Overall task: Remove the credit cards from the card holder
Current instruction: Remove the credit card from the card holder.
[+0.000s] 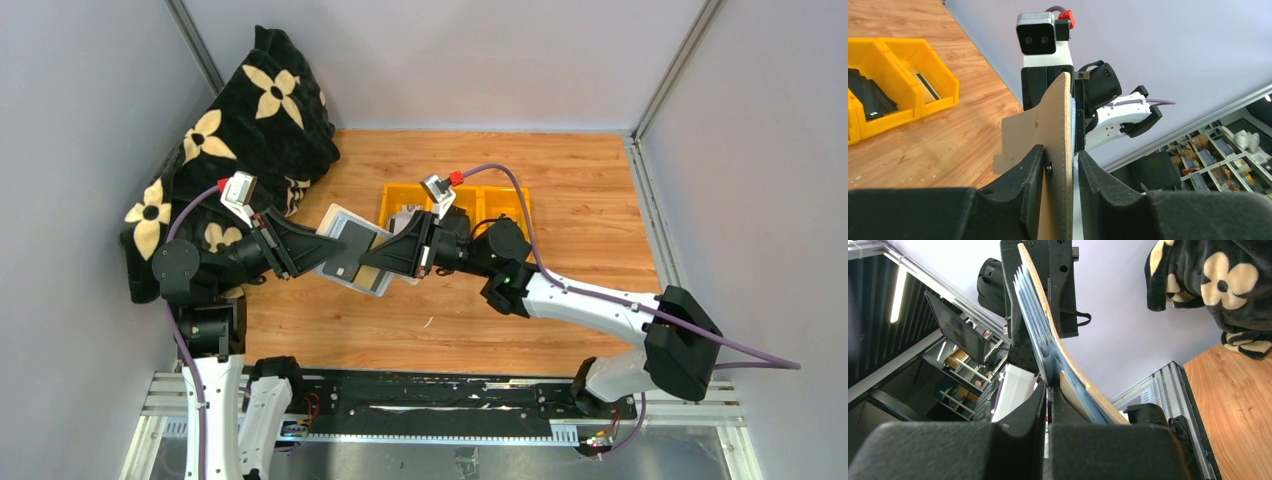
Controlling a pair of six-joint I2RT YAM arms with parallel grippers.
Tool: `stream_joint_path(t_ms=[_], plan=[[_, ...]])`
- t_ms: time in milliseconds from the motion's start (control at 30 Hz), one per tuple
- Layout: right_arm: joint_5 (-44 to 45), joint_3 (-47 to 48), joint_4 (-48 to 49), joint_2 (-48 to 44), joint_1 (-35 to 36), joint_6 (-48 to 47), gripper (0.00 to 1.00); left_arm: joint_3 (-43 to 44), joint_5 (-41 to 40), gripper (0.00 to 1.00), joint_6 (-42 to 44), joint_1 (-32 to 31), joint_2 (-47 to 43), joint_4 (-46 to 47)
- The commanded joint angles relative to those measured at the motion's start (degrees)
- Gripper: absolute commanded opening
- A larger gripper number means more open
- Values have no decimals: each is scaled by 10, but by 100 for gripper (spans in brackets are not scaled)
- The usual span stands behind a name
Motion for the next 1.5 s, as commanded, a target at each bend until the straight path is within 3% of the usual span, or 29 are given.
stream_joint_path(t_ms=[0,300,567,733,767,800,867,967,1067,1167,1233,1300,1467], plan=[[30,-17,32,-23,-16,-1,0,3,45,29,-17,-3,-8,12],[27,-52,49,-38,-19,2,0,10,47,28,-17,-3,-1,12],[19,-51,53,-40,-18,5,0,11,35,21,-1,-3,4,4],[11,-34,50,-32,-14,4,0,23,26,17,48,-3,3,-64],[9,-30,50,-29,-11,4,3,23,26,16,49,-3,3,-65],[6,-26,50,-27,-10,4,15,24,27,15,49,-2,3,-66],[8,-21,49,-24,-7,4,27,26,27,13,49,-3,3,-67],[11,-13,48,-18,-4,5,33,27,27,12,49,-3,3,-67],[11,-5,52,-8,-3,9,28,28,27,13,49,-3,2,-68],[14,1,60,-1,-3,16,14,27,27,17,49,-3,1,-69],[16,8,58,4,-1,15,7,25,24,31,55,-3,-1,-78],[16,19,52,9,0,12,1,17,19,36,60,-3,-7,-85],[24,34,32,13,2,-3,0,-13,22,41,43,-3,-25,-73]])
